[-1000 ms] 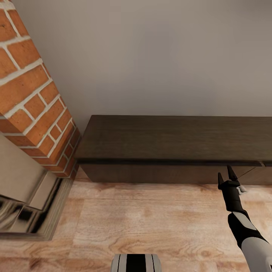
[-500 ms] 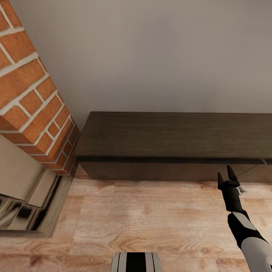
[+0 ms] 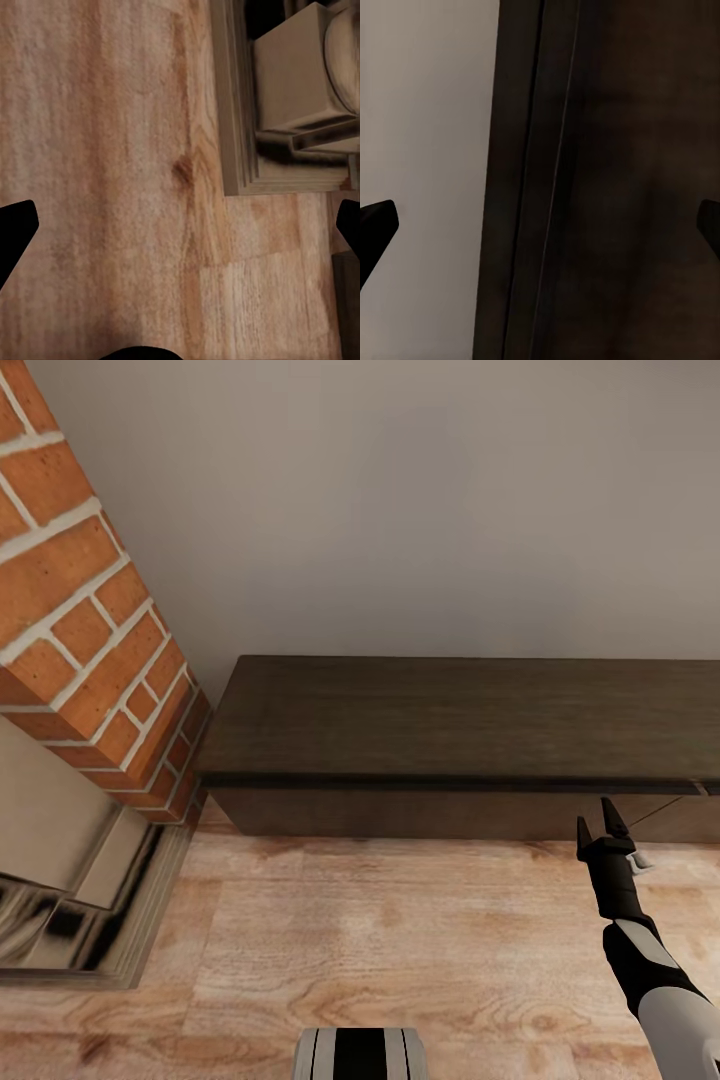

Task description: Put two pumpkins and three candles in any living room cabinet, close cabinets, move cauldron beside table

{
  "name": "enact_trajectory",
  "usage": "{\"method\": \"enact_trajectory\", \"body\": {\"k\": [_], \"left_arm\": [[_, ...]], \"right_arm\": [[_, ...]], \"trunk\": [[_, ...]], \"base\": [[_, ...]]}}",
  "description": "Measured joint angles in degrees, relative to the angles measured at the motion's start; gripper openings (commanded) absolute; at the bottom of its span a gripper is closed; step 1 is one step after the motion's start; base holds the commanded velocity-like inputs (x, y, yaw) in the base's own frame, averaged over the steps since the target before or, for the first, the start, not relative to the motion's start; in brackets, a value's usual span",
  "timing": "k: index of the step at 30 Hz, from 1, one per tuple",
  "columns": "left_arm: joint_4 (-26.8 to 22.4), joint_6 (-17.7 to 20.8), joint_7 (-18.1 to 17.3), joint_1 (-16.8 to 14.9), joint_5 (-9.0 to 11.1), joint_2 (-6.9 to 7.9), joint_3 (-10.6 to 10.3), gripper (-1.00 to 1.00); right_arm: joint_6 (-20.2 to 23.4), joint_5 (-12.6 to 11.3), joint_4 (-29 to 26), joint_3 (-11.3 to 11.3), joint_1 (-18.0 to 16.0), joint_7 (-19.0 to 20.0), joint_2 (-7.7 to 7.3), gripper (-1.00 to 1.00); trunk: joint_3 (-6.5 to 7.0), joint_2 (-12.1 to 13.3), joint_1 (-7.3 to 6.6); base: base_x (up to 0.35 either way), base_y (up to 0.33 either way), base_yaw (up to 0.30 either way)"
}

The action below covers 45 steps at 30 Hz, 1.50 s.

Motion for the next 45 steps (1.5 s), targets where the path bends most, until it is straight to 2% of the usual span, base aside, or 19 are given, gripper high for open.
{"method": "enact_trajectory", "body": {"k": [9,41,42,45], "left_arm": [[0.25,-0.85,-1.51,0.0,-0.24,-0.26,0.05,1.0],[0.66,-1.81,-1.53,0.0,-0.22,0.0,-0.03,1.0],[0.66,-1.82,-1.53,0.0,-0.22,0.0,-0.03,1.0],[0.67,-1.81,-1.53,0.0,-0.21,0.0,-0.03,1.0]], "right_arm": [[-0.04,0.0,0.0,0.0,-0.01,0.1,0.01,1.0],[-0.07,0.0,0.0,-0.09,0.0,-0.16,-0.2,1.0],[-0.07,0.02,0.0,-0.09,0.0,-0.16,-0.2,-1.0],[-0.08,0.03,0.0,-0.1,-0.01,-0.16,-0.2,-1.0]], "trunk": [[0.0,0.0,-0.01],[0.0,0.0,0.0],[0.0,0.0,0.0],[0.0,0.0,0.0]], "base": [[0.081,0.0,0.0],[0.046,0.0,0.0],[0.0,0.0,0.0],[0.0,0.0,0.0]]}}
